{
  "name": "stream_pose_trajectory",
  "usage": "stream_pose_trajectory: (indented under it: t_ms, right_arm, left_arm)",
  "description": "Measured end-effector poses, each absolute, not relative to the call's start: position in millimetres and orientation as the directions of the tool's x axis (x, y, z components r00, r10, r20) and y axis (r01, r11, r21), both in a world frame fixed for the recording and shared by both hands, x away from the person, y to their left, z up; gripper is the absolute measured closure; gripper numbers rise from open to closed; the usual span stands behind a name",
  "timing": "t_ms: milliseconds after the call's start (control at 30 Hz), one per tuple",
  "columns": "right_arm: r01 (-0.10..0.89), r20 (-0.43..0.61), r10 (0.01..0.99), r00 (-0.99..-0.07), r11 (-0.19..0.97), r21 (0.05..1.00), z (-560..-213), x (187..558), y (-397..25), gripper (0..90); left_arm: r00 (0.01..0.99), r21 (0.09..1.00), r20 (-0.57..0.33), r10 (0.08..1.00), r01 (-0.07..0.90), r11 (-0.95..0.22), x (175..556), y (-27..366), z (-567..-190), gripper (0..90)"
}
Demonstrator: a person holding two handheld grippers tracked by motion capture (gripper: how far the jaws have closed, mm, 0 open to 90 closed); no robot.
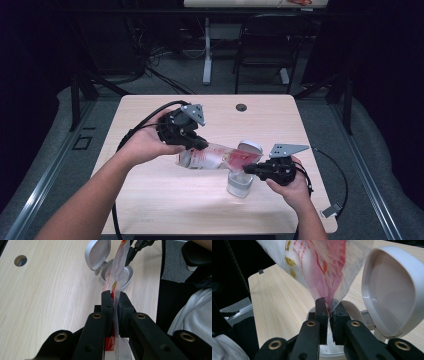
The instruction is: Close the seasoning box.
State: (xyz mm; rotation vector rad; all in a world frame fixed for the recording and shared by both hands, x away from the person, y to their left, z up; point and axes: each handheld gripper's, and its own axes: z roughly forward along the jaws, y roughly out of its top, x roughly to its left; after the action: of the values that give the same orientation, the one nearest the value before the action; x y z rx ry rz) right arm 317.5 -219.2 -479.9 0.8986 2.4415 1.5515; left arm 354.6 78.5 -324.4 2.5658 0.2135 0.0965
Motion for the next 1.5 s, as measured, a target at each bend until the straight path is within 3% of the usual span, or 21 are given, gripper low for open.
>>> stream_pose_trajectory:
  t_ms: [1500]
  right_arm:
    - [0.416, 0.206, 0.539, -0.817, 0.302, 0.858, -481.6, 317.7, -218.9, 85.1]
  left_arm:
    - [0.984, 0.527, 0.02, 0.175, 0.139, -0.839, 357.8, 74.4, -322.0, 86.0]
